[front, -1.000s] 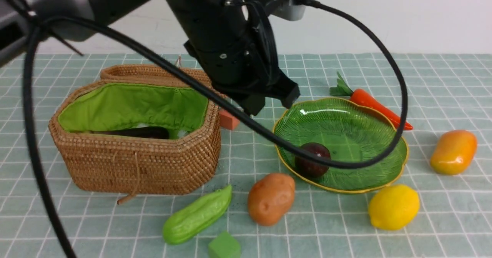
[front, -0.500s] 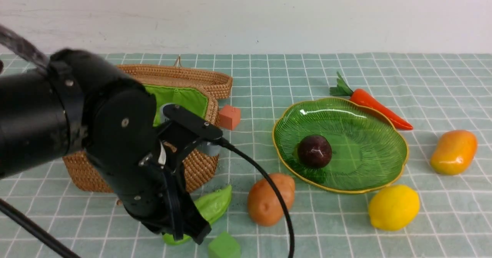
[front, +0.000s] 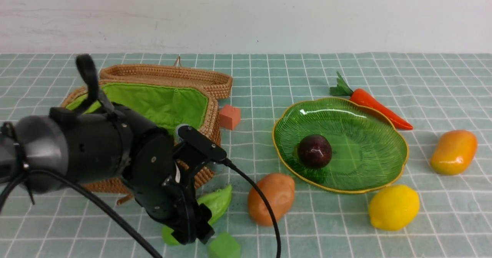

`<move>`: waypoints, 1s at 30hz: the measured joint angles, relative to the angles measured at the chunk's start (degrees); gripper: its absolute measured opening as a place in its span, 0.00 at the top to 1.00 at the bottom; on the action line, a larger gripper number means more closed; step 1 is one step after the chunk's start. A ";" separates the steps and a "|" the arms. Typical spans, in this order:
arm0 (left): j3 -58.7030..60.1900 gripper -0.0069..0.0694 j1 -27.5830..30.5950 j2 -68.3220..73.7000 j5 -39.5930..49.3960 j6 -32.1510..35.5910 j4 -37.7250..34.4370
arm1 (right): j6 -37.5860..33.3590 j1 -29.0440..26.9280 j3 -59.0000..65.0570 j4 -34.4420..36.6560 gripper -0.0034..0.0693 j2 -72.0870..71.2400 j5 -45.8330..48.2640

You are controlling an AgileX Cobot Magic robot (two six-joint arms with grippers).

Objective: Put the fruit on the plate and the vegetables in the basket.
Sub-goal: Take a chayote with your left arm and place it on the basket on the left.

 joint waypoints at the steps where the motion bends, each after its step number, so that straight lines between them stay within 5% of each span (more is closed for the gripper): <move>1: 0.00 0.23 0.00 0.21 -0.29 0.00 0.18 | 0.00 0.00 0.00 0.00 0.76 0.00 0.00; 7: 0.00 0.37 0.00 4.04 -1.85 -0.22 1.53 | 0.00 0.00 0.00 0.00 0.76 0.00 0.06; 18: -0.33 0.37 -0.56 -2.95 6.45 -0.15 0.73 | 0.00 0.00 0.00 0.13 0.76 0.00 -2.00; 24: -0.56 0.37 -1.40 -22.89 8.24 6.98 10.65 | -0.96 0.00 0.00 2.69 0.76 0.00 -10.87; 30: -4.76 0.37 6.24 -25.67 4.49 15.67 22.13 | -7.36 0.00 0.00 8.34 0.76 0.00 -18.30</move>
